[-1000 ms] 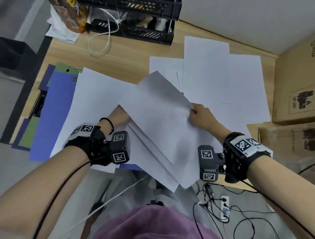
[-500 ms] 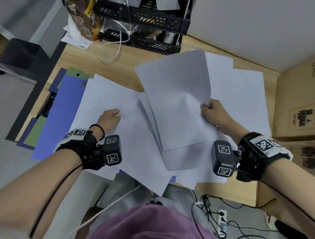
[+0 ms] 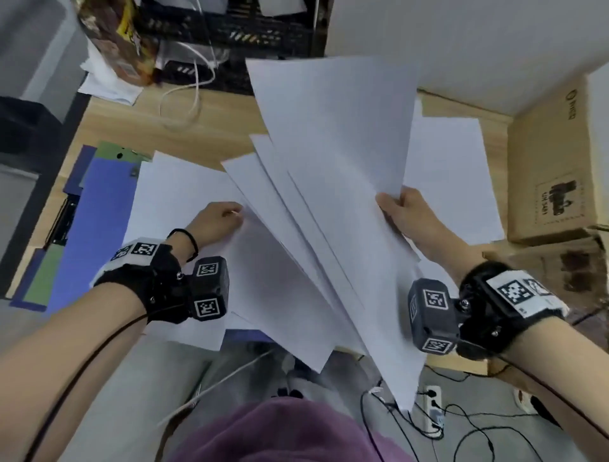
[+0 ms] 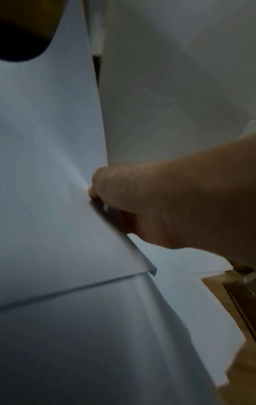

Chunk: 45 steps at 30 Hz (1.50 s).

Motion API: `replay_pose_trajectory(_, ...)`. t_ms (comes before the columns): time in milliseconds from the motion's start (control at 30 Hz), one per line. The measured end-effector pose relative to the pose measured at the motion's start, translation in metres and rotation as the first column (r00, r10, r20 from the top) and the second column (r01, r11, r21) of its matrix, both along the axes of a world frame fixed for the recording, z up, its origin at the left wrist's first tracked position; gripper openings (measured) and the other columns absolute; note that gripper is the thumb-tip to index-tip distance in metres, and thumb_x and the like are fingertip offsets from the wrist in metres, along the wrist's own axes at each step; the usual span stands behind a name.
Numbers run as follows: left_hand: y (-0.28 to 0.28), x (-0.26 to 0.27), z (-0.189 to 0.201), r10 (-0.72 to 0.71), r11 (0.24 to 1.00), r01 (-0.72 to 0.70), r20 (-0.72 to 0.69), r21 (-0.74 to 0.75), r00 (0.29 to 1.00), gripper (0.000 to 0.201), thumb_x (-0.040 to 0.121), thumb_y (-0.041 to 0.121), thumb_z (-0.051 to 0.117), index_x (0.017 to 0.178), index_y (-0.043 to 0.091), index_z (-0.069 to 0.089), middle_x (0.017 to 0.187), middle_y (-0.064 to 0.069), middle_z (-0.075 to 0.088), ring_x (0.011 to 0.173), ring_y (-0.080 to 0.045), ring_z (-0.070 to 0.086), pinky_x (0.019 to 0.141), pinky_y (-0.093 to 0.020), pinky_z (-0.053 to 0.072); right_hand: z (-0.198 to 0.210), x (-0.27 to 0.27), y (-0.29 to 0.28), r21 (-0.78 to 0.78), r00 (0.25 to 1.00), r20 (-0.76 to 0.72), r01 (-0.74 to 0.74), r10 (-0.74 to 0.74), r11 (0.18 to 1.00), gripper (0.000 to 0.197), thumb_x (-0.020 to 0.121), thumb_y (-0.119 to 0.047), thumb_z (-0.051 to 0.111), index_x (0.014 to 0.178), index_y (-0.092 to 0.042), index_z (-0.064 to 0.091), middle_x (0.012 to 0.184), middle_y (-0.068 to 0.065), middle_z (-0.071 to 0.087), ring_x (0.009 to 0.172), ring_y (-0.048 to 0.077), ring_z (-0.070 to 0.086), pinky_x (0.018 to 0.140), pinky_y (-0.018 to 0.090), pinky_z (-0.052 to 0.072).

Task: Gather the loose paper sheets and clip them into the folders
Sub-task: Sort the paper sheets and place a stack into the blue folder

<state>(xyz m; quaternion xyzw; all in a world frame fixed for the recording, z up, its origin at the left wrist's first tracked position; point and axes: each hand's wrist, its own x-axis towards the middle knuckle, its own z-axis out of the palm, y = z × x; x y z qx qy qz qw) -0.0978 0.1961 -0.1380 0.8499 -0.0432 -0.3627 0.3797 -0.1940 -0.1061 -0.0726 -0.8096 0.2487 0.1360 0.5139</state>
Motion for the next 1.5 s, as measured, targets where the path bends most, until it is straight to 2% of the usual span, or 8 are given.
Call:
replay_pose_trajectory(267, 0.034, -0.015, -0.023, 0.293, 0.953, -0.301, -0.297, 0.019, 0.909, 0.019, 0.096, 0.022, 0.054, 0.079, 0.015, 0.056, 0.06, 0.002, 0.044, 0.049, -0.012, 0.041, 0.046, -0.02, 0.031, -0.097, -0.026, 0.05, -0.267, 0.961, -0.201, -0.239, 0.188, 0.934, 0.034, 0.094, -0.006, 0.042, 0.062, -0.017, 0.039, 0.065, 0.008, 0.054, 0.062, 0.028, 0.049, 0.054, 0.03, 0.034)
replay_pose_trajectory(433, 0.034, -0.026, -0.021, 0.148, 0.981, -0.181, -0.329, -0.073, 0.933, 0.042, 0.091, 0.039, 0.06, 0.129, 0.023, 0.052, 0.116, 0.013, 0.058, 0.108, -0.008, 0.055, 0.093, -0.022, 0.036, -0.092, 0.003, 0.077, -0.228, 0.959, -0.158, -0.269, 0.237, 0.936, 0.025, 0.093, -0.007, 0.042, 0.069, -0.011, 0.042, 0.068, 0.008, 0.052, 0.066, 0.027, 0.049, 0.061, 0.032, 0.036)
replay_pose_trajectory(633, 0.033, -0.023, -0.017, 0.194, 0.968, -0.229, -0.275, -0.1, 0.942, 0.055, 0.086, 0.025, 0.07, 0.135, 0.019, 0.046, 0.122, 0.007, 0.055, 0.112, -0.012, 0.051, 0.095, -0.024, 0.036, -0.08, 0.027, 0.087, -0.168, 0.89, -0.197, -0.443, 0.41, 0.881, 0.024, 0.093, -0.005, 0.042, 0.069, -0.011, 0.041, 0.071, 0.008, 0.05, 0.066, 0.024, 0.046, 0.057, 0.029, 0.033)
replay_pose_trajectory(733, 0.043, -0.014, -0.021, 0.146, 0.986, -0.163, -0.241, -0.049, 0.959, 0.015, 0.09, 0.022, 0.065, 0.101, 0.013, 0.063, 0.094, 0.003, 0.07, 0.083, -0.005, 0.061, 0.079, -0.016, 0.043, -0.075, 0.03, 0.068, -0.19, 0.897, -0.235, -0.419, 0.374, 0.888, 0.028, 0.093, -0.006, 0.043, 0.066, -0.015, 0.041, 0.073, 0.009, 0.053, 0.068, 0.025, 0.049, 0.061, 0.03, 0.037)
replay_pose_trajectory(867, 0.04, -0.013, -0.028, 0.164, 0.986, -0.169, -0.261, 0.002, 0.951, 0.049, 0.091, 0.017, 0.063, 0.053, 0.017, 0.033, 0.032, 0.015, 0.034, 0.034, -0.002, 0.034, 0.046, -0.018, 0.034, -0.072, 0.022, 0.049, -0.19, 0.904, -0.287, -0.379, 0.318, 0.906, 0.021, 0.092, -0.006, 0.045, 0.072, -0.008, 0.05, 0.075, 0.01, 0.057, 0.07, 0.024, 0.051, 0.058, 0.027, 0.038)
replay_pose_trajectory(1067, 0.035, -0.022, -0.04, 0.233, 0.926, -0.334, -0.433, -0.174, 0.871, 0.043, 0.092, 0.027, 0.061, 0.132, 0.015, 0.05, 0.107, 0.008, 0.067, 0.095, -0.007, 0.063, 0.097, -0.026, 0.046, -0.083, 0.017, 0.066, -0.123, 0.885, -0.273, -0.42, 0.376, 0.899, 0.029, 0.09, -0.001, 0.045, 0.064, -0.012, 0.042, 0.065, 0.003, 0.05, 0.062, 0.02, 0.046, 0.055, 0.024, 0.034)
replay_pose_trajectory(1200, 0.038, -0.013, -0.035, 0.337, 0.89, -0.453, -0.597, -0.051, 0.728, 0.028, 0.092, 0.046, 0.052, 0.091, 0.02, 0.062, 0.053, 0.007, 0.065, 0.04, -0.007, 0.056, 0.046, -0.016, 0.04, -0.087, 0.019, 0.062, -0.088, 0.882, -0.29, -0.41, 0.37, 0.908, 0.036, 0.089, 0.002, 0.045, 0.059, -0.017, 0.04, 0.065, 0.002, 0.049, 0.062, 0.019, 0.047, 0.057, 0.027, 0.035)
replay_pose_trajectory(1500, 0.036, -0.015, -0.036, 0.35, 0.892, -0.453, -0.622, -0.009, 0.701, 0.051, 0.089, 0.054, 0.052, 0.048, 0.023, 0.053, 0.046, 0.008, 0.042, 0.033, -0.008, 0.034, 0.037, -0.015, 0.027, -0.093, 0.007, 0.038, -0.147, 0.861, -0.385, -0.414, 0.334, 0.898, 0.015, 0.082, 0.009, 0.043, 0.074, 0.0, 0.052, 0.081, 0.011, 0.053, 0.075, 0.022, 0.048, 0.064, 0.029, 0.033)
